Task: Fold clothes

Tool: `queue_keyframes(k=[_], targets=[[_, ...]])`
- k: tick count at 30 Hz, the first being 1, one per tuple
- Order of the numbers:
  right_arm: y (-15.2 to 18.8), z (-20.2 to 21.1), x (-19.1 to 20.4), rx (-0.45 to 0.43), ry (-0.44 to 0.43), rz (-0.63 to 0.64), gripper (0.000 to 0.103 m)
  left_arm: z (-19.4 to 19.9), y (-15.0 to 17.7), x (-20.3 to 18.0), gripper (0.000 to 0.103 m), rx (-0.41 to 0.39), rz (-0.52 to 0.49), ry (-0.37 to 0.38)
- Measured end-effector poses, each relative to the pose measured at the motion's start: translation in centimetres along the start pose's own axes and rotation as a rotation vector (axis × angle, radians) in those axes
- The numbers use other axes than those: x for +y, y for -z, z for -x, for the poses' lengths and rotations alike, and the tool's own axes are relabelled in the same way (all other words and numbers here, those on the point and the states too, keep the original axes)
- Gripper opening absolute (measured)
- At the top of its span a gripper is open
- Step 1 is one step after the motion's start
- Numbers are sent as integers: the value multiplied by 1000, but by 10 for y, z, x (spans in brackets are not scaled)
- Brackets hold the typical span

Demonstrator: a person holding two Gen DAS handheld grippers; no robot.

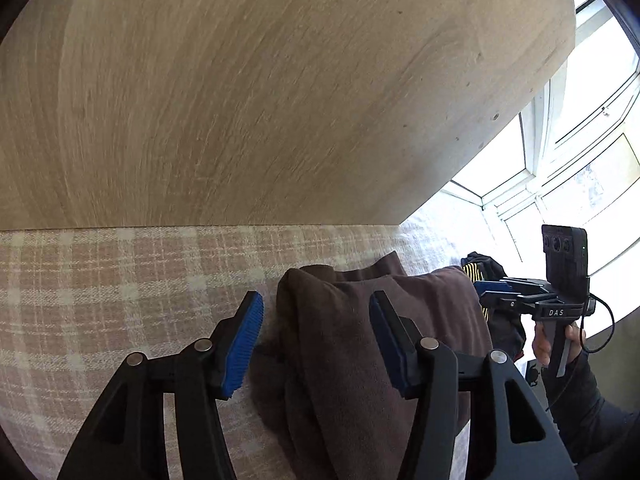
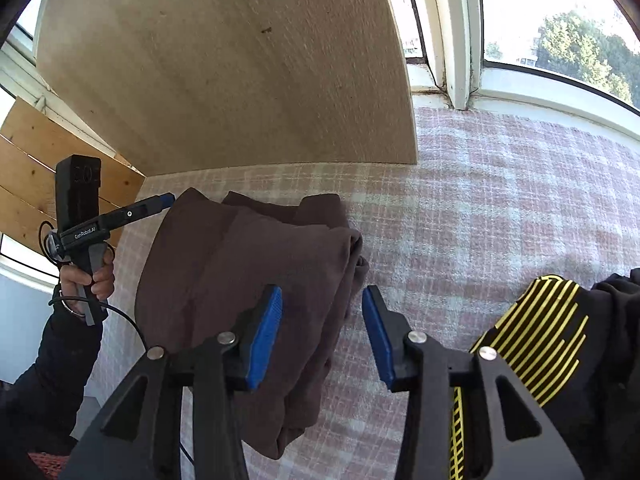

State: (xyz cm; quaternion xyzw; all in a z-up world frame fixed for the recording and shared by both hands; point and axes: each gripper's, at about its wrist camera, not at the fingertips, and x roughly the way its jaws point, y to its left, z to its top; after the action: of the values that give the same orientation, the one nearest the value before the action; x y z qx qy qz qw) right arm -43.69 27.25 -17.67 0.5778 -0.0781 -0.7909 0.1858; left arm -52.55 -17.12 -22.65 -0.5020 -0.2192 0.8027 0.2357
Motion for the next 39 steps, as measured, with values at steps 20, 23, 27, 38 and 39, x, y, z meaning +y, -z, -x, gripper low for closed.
queue_keyframes(k=[20, 23, 27, 38, 39], targets=[[-21, -41, 10, -8, 113, 115, 37, 0, 18, 12, 52, -59, 54, -191], [-18, -16, 0, -37, 150, 66, 38, 25, 17, 12, 52, -112, 45, -224], [-5, 23, 28, -186, 180, 155, 38, 49, 19, -21, 52, -181, -53, -237], [10, -58, 46, -159, 113, 315, 0, -25, 25, -12, 60, -111, -178, -362], [9, -55, 43, -143, 92, 301, 0, -19, 23, -5, 59, -115, -128, -318]])
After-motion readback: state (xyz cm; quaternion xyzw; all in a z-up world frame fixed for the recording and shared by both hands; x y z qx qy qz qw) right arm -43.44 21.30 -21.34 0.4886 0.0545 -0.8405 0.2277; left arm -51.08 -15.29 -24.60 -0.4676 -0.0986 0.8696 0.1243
